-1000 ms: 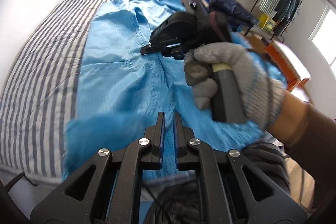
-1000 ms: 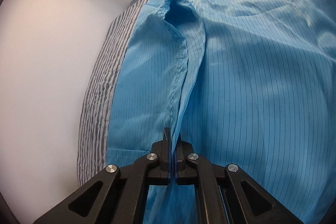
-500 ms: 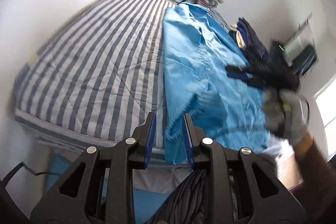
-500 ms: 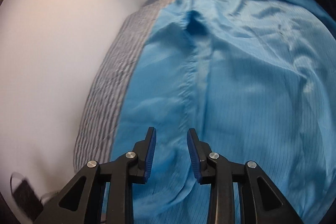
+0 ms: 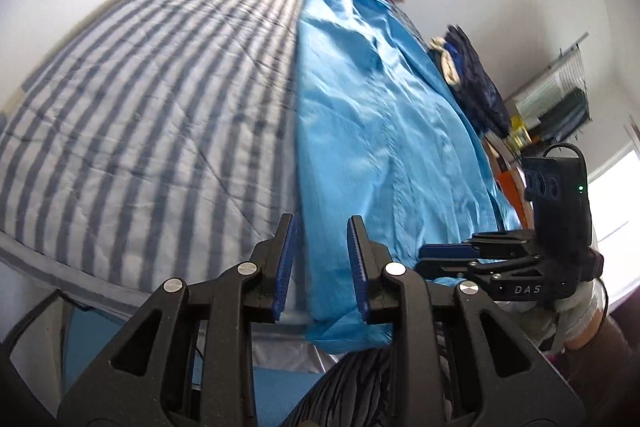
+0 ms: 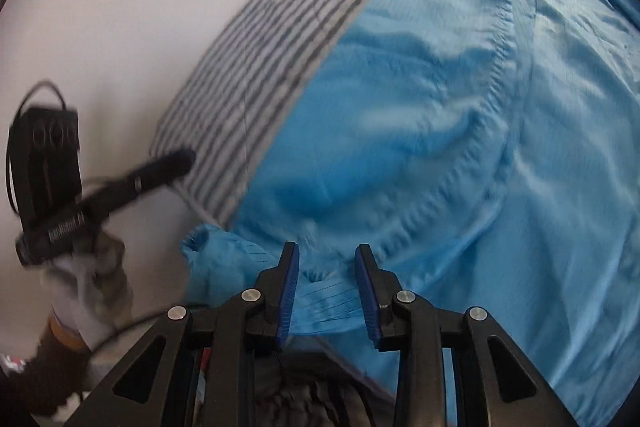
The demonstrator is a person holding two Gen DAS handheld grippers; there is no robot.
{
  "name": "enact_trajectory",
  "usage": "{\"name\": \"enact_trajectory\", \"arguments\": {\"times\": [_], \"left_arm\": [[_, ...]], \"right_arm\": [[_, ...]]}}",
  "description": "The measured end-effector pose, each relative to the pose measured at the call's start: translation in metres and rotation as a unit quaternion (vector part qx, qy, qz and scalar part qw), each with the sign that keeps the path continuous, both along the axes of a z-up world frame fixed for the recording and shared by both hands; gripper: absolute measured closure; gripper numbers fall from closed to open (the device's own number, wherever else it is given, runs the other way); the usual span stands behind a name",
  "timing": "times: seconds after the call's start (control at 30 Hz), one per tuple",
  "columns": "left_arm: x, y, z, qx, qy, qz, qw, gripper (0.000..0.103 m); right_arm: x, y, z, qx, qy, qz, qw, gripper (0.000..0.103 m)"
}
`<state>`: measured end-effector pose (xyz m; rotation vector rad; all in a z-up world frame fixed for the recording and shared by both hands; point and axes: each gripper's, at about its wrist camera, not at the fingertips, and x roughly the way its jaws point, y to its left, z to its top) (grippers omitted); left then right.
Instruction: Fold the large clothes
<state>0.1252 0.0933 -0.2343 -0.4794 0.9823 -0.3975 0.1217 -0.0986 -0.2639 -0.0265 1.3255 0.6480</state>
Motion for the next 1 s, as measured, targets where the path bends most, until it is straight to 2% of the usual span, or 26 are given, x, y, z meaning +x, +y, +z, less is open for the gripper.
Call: {"name": "enact_trajectory", "arguments": {"times": [0.07,0.17,0.3,0.4,0.5,0.63,0.7,0.8,0.83,0.9,1.0], "left_arm": [[-0.005,-0.008,-0.003,0.01,0.0,-0.01,0.9999,0.078],[-0.015,-0.022,-0.013,0.032,0.007,-0.018,0.9993,0.078],[-0.033,-0.039,-0.036,0.081,0.024,-0.035,0.9958,0.079],[-0.045,-0.043,-0.044,0.097,0.026,-0.043,0.994,0.079],[-0.05,-0.034,-0.039,0.09,0.024,-0.034,0.9951,0.079],[-0.046,-0.013,-0.022,0.045,0.012,-0.012,0.9989,0.078],[-0.036,-0.008,-0.021,0.018,0.02,-0.002,0.9996,0.068],[-0.017,-0.007,-0.027,-0.021,0.041,0.006,0.9989,0.067],[-0.011,-0.009,-0.031,-0.03,0.051,0.007,0.9982,0.067],[-0.002,-0.015,-0.038,-0.036,0.066,0.006,0.9971,0.067],[0.003,-0.027,-0.047,-0.036,0.08,-0.006,0.9961,0.068]], "right_arm": [[-0.011,-0.011,0.001,-0.022,0.0,0.007,1.0,0.072],[-0.021,-0.029,0.01,-0.025,-0.008,0.004,1.0,0.072],[-0.025,-0.042,0.021,0.011,-0.028,-0.032,0.999,0.07],[-0.025,-0.035,0.02,0.04,-0.036,-0.043,0.998,0.07],[-0.028,-0.012,0.004,0.031,-0.016,-0.016,0.999,0.07],[-0.038,0.001,-0.021,-0.067,0.007,0.032,0.997,0.071],[-0.039,-0.007,-0.019,-0.066,0.022,0.03,0.997,0.07],[-0.035,-0.021,-0.003,-0.041,0.009,0.013,0.999,0.069],[-0.033,-0.027,0.002,-0.027,0.002,-0.003,1.0,0.067],[-0.025,-0.04,0.007,-0.007,-0.004,-0.04,0.999,0.052],[-0.012,-0.052,-0.001,0.004,-0.002,-0.09,0.996,0.049]]}}
